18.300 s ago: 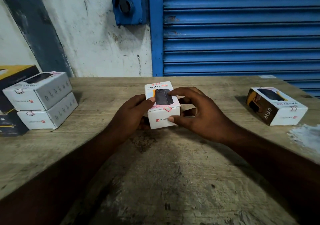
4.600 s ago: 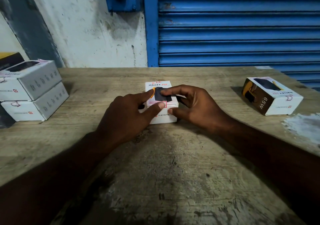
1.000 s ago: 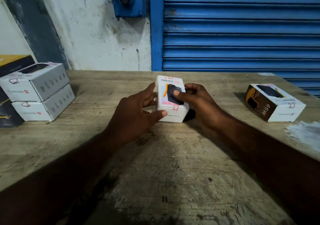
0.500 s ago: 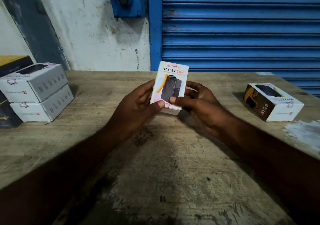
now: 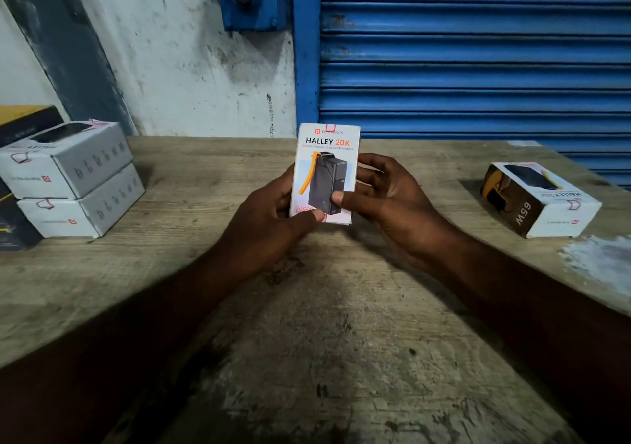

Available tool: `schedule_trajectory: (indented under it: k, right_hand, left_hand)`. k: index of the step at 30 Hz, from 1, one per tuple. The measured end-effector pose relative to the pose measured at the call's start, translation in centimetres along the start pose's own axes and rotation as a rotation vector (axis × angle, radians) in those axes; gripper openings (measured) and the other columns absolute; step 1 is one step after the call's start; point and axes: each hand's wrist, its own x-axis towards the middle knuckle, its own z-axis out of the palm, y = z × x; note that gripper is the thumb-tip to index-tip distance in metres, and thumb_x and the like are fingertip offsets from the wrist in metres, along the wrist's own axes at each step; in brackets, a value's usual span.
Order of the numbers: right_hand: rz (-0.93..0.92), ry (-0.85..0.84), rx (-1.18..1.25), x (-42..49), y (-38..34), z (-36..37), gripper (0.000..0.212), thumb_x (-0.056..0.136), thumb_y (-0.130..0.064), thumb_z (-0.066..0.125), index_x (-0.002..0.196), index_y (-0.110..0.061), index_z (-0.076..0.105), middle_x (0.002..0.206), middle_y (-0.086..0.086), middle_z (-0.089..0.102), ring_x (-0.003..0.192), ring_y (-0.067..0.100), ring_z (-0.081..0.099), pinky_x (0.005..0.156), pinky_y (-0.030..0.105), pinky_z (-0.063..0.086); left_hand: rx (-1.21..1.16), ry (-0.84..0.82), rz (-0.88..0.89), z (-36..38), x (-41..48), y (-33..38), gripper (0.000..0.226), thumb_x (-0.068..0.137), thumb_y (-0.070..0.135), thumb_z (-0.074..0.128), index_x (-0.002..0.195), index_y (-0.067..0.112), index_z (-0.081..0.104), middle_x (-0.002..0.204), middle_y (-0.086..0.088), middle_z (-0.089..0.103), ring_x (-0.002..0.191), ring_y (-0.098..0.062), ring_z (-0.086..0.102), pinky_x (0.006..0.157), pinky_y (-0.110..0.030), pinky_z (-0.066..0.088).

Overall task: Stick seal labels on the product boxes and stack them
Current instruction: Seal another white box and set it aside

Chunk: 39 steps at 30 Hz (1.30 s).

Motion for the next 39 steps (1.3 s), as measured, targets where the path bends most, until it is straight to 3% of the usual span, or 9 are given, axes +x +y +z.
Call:
schedule_trajectory:
  k: [4, 7, 11, 17, 23, 30, 34, 36, 39]
  right_hand:
    - [0.002, -0.037, -0.077, -0.1, 0.0, 0.0, 0.073, 0.079, 0.011, 0.076, 0.141, -0.006, 0.042, 0.128, 0.017, 0.066, 0.114, 0.034, 0.068, 0.097, 0.054, 0.055]
    - [-0.01, -0.088, -0.194, -0.2, 0.0, 0.1, 0.093, 0.071, 0.002, 0.086, 0.148, -0.014, 0.036, 0.13, 0.013, 0.065, 0.114, 0.027, 0.069, 0.098, 0.051, 0.056]
    - [-0.052, -0.08, -0.283, -0.3, 0.0, 0.0, 0.094, 0.072, 0.004, 0.086, 0.149, -0.018, 0.035, 0.129, 0.01, 0.064, 0.113, 0.021, 0.069, 0.098, 0.045, 0.057]
    - [-0.09, 0.021, -0.362, -0.7, 0.2, 0.6, 0.091, 0.074, -0.001, 0.086, 0.148, -0.021, 0.035, 0.119, 0.001, 0.066, 0.095, 0.005, 0.071, 0.075, 0.021, 0.06]
    - [-0.103, 0.095, -0.369, -1.0, 0.4, 0.8, 0.086, 0.072, -0.003, 0.088, 0.141, -0.022, 0.039, 0.104, -0.01, 0.065, 0.079, -0.008, 0.068, 0.067, 0.013, 0.055]
    - [-0.105, 0.101, -0.359, -1.4, 0.4, 0.8, 0.088, 0.068, -0.01, 0.092, 0.138, -0.022, 0.04, 0.103, -0.009, 0.067, 0.076, -0.005, 0.069, 0.064, 0.014, 0.053]
    - [-0.092, 0.091, -0.351, -1.3, 0.6, 0.8, 0.082, 0.071, -0.017, 0.091, 0.137, -0.022, 0.042, 0.107, -0.005, 0.069, 0.083, -0.001, 0.071, 0.068, 0.016, 0.055]
    - [-0.08, 0.097, -0.331, -0.9, 0.6, 0.8, 0.074, 0.077, -0.023, 0.088, 0.137, -0.023, 0.045, 0.112, 0.001, 0.069, 0.093, 0.007, 0.071, 0.077, 0.023, 0.059]
    - [-0.022, 0.095, -0.225, -0.5, 0.6, 0.7, 0.053, 0.089, -0.028, 0.076, 0.135, -0.025, 0.049, 0.117, 0.01, 0.069, 0.101, 0.023, 0.073, 0.091, 0.048, 0.059]
  left_hand:
    - [-0.028, -0.002, -0.025, -0.2, -0.1, -0.2, 0.056, 0.093, 0.005, 0.065, 0.144, 0.025, 0.053, 0.124, 0.009, 0.071, 0.113, -0.01, 0.067, 0.102, -0.047, 0.052]
    - [-0.078, 0.006, -0.047, -0.2, 0.0, -0.4, 0.054, 0.095, 0.007, 0.06, 0.144, 0.029, 0.053, 0.122, 0.01, 0.072, 0.114, -0.014, 0.067, 0.102, -0.052, 0.052]
    - [-0.108, 0.039, -0.081, 0.1, 0.4, -0.6, 0.052, 0.101, 0.004, 0.051, 0.144, 0.033, 0.05, 0.119, 0.01, 0.072, 0.111, -0.014, 0.068, 0.099, -0.047, 0.055]
    - [-0.083, 0.038, -0.094, 0.1, 0.4, -0.8, 0.055, 0.102, 0.006, 0.051, 0.149, 0.034, 0.046, 0.123, 0.009, 0.07, 0.112, -0.012, 0.068, 0.098, -0.04, 0.056]
    - [-0.026, 0.012, -0.079, 0.2, 0.1, -0.4, 0.055, 0.101, 0.008, 0.053, 0.148, 0.035, 0.046, 0.122, 0.009, 0.071, 0.111, -0.015, 0.068, 0.098, -0.043, 0.056]
    - [-0.014, 0.0, -0.083, 0.1, -0.2, 0.1, 0.062, 0.091, 0.027, 0.056, 0.151, 0.035, 0.043, 0.128, 0.007, 0.068, 0.114, -0.015, 0.067, 0.1, -0.048, 0.054]
    - [-0.035, 0.014, -0.088, 0.1, -0.2, 0.1, 0.061, 0.086, 0.03, 0.055, 0.146, 0.04, 0.047, 0.121, 0.006, 0.071, 0.112, -0.02, 0.068, 0.1, -0.051, 0.054]
    - [-0.034, 0.019, -0.092, 0.2, -0.2, 0.0, 0.059, 0.087, 0.031, 0.056, 0.145, 0.041, 0.048, 0.119, 0.008, 0.072, 0.111, -0.019, 0.069, 0.1, -0.05, 0.054]
    - [0.016, 0.009, -0.053, 0.3, -0.2, 0.0, 0.054, 0.096, 0.031, 0.062, 0.147, 0.038, 0.047, 0.12, 0.013, 0.071, 0.109, -0.008, 0.068, 0.1, -0.045, 0.054]
